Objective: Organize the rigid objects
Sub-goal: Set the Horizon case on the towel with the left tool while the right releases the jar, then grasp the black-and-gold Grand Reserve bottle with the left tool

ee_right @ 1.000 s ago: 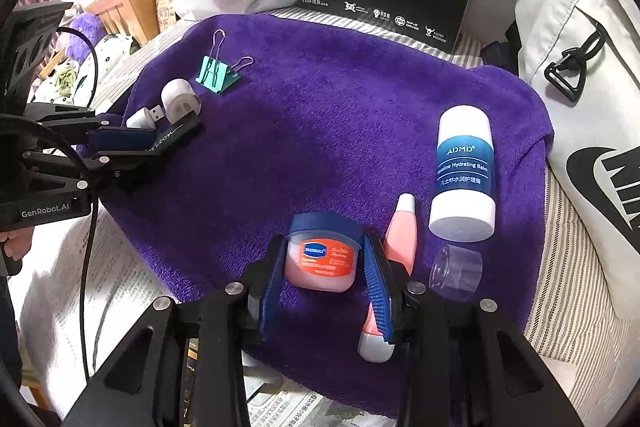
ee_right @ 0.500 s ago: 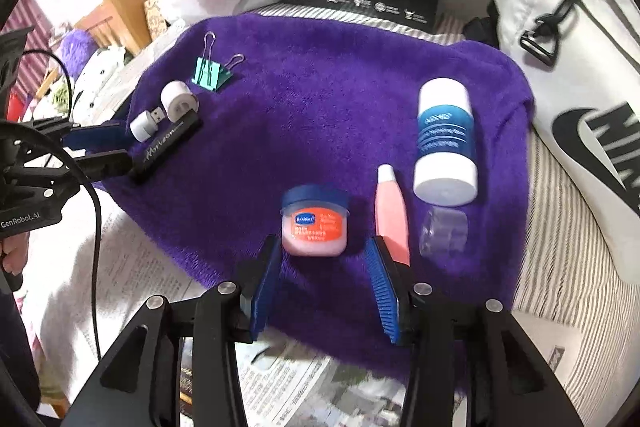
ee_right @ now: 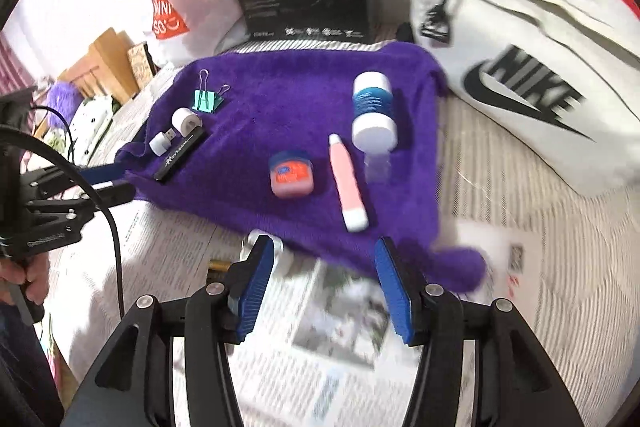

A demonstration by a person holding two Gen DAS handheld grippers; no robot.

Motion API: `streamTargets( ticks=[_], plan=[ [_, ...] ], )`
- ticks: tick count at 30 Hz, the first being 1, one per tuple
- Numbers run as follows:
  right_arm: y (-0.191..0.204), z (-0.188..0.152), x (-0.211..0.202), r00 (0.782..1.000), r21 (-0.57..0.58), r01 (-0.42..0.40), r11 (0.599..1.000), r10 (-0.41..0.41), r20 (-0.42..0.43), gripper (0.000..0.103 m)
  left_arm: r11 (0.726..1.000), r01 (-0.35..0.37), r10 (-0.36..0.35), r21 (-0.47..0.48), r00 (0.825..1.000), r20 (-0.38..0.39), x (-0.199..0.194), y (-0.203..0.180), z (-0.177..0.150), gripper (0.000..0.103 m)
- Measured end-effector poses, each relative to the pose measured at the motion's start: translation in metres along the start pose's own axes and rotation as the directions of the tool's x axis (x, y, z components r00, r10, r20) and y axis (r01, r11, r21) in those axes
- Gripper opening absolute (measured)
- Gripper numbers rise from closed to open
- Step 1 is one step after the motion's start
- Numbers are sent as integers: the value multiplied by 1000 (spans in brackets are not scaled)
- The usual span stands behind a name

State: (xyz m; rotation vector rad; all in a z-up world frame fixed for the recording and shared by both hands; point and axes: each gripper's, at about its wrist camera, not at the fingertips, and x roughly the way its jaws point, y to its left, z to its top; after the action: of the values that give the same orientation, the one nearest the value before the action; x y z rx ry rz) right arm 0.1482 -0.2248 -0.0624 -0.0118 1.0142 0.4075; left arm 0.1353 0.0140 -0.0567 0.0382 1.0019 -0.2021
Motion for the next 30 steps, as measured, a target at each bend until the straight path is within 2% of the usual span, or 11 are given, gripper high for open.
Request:
streamTargets(
  ticks=[9,15,22,30],
  plan=[
    [-12,-54,-42,999,99,8,995,-12,44,56,999,53,-53,-2,997,-52,18,-49,-22,44],
    [-17,-80,-57,999,120,7,993,-13,47,56,996,83,-82,20,994,-73,31,-83,-28,44],
    [-25,-93,-53,999,164,-14,986,9,33,56,996,14,-4,89,994,-110,48,-107,-36,44],
    [-22,-97,-47,999,168,-35,985,32,24,56,992,-47,60,117,992,-107,38,-92,-46,45]
  ],
)
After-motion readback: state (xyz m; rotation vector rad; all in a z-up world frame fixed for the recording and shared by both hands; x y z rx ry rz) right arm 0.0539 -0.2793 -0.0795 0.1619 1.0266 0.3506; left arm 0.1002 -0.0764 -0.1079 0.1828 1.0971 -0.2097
